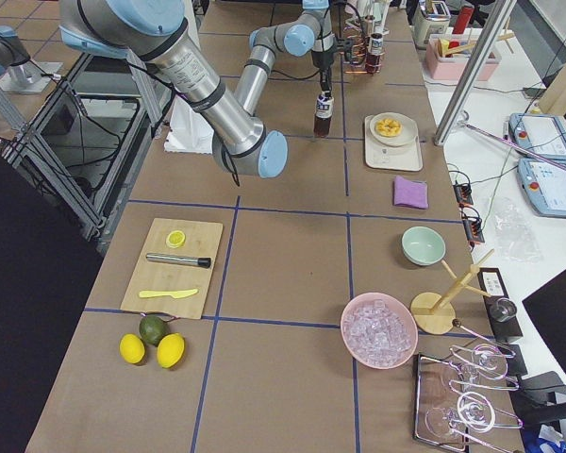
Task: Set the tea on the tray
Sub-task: 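Lift the bottle with the right gripper and move it onto the white tray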
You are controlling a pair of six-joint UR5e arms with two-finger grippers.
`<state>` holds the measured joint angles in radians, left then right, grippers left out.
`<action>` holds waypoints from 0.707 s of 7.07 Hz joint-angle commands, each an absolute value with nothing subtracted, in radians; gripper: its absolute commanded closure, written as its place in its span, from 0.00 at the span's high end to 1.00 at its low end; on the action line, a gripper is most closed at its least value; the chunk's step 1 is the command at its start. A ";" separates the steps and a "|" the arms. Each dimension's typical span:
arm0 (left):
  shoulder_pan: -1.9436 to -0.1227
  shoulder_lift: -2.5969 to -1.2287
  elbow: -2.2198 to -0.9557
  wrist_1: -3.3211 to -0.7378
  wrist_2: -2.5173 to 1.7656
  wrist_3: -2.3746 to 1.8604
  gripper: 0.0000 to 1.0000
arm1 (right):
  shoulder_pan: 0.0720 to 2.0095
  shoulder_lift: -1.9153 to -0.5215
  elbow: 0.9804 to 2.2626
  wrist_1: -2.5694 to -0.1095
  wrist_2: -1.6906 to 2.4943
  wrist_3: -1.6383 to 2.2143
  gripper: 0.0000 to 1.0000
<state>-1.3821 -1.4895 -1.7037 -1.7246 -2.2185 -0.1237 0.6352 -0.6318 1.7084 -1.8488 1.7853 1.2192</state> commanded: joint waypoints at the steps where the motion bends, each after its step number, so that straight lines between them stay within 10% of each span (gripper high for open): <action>1: -1.382 -1.491 -1.712 -1.724 -2.218 -0.126 1.00 | 0.746 -0.600 1.672 -1.841 1.789 1.137 0.00; 5: -1.382 -1.494 -1.717 -1.724 -2.220 -0.140 1.00 | 0.886 -0.413 1.146 -1.535 1.830 1.095 0.00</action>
<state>-1.3821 -1.4925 -1.7160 -1.7242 -2.2185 -0.1379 0.8508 -0.4537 1.2924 -1.6334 1.8092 1.1069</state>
